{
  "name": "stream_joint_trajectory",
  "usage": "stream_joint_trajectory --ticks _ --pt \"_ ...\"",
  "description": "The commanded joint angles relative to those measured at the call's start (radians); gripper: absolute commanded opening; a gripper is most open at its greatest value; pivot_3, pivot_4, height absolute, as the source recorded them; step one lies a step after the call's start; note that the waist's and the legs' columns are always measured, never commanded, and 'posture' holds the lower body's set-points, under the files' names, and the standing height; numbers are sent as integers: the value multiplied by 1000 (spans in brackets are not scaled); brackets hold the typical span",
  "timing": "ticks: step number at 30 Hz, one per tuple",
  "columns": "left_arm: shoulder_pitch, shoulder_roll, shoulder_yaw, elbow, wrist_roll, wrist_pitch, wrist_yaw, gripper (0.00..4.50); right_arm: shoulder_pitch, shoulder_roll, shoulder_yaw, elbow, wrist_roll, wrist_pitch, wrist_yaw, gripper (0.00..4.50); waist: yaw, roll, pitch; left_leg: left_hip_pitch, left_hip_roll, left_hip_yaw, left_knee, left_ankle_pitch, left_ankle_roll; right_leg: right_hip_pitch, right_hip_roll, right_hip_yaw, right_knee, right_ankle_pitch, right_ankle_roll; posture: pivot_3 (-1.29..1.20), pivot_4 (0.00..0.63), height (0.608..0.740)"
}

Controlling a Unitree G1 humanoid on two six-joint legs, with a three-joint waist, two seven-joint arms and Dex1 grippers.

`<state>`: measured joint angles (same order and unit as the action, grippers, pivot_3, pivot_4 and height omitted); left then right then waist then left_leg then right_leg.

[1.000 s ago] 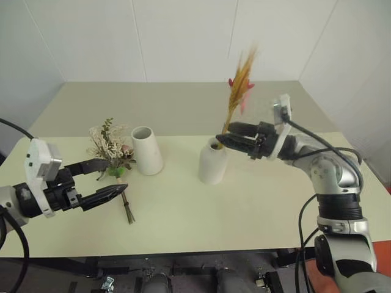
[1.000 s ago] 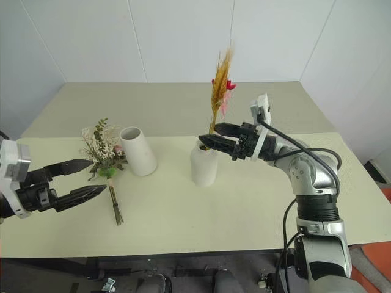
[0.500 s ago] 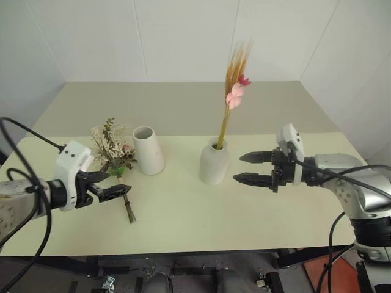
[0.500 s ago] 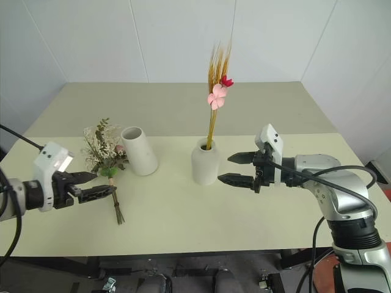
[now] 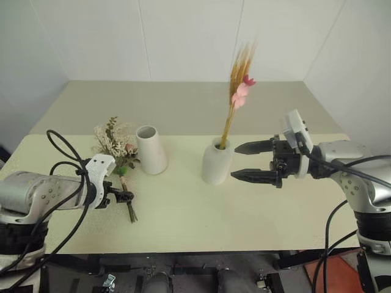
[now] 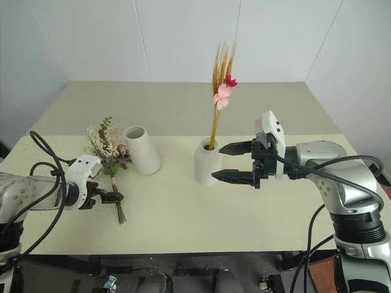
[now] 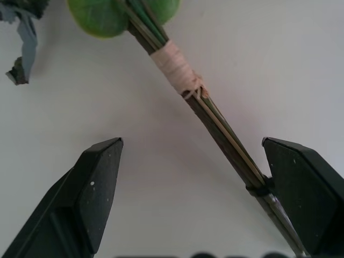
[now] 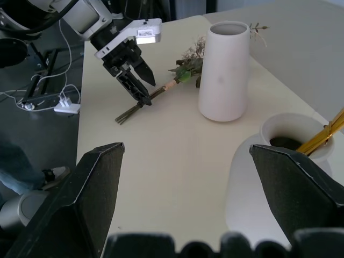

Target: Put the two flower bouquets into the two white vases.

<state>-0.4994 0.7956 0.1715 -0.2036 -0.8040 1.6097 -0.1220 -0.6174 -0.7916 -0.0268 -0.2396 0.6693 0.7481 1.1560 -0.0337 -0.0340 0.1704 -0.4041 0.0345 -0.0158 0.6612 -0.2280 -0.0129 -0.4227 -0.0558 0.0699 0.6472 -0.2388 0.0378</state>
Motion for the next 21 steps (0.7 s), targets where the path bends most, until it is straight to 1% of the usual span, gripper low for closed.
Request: stream_joint_trajectory --ticks 1,3,6,10,14,18,21 --pt "-50 -47 -32 22 46 5 43 4500 -17 -8 -44 -29 34 -28 21 4452 4 0 0 0 0 0 0 0 0 0 0 0 0 0 0 0 150 740" --pt "-72 -78 -48 39 68 5 51 4500 -16 -12 -42 -30 40 -30 28 4452 8 0 0 0 -1 0 0 0 0 0 0 0 0 0 0 0 150 740" --pt "-88 -113 -58 67 116 5 82 3960 -23 -12 -42 -28 43 -31 29 4500 14 0 0 1 -1 0 0 0 0 1 0 0 0 0 0 0 150 740" --pt "-83 -93 -36 79 154 5 80 2715 -17 -13 -49 -32 51 -28 28 4500 16 0 0 2 -1 0 0 0 0 2 0 0 0 0 0 0 150 740" --pt "-78 -63 6 67 196 5 44 1375 0 -14 -54 -41 61 -25 33 4500 13 0 0 1 -1 0 0 0 0 1 0 0 0 0 0 0 150 740" --pt "-91 -75 45 83 262 0 55 116 5 -20 -47 -40 72 -27 67 4500 15 0 0 0 -1 0 0 0 0 0 0 0 0 0 0 0 150 740" --pt "-94 -87 85 89 311 -5 69 58 5 -20 -45 -40 80 -25 78 4500 15 0 0 0 -1 0 0 0 0 0 -1 0 0 0 0 0 150 740"
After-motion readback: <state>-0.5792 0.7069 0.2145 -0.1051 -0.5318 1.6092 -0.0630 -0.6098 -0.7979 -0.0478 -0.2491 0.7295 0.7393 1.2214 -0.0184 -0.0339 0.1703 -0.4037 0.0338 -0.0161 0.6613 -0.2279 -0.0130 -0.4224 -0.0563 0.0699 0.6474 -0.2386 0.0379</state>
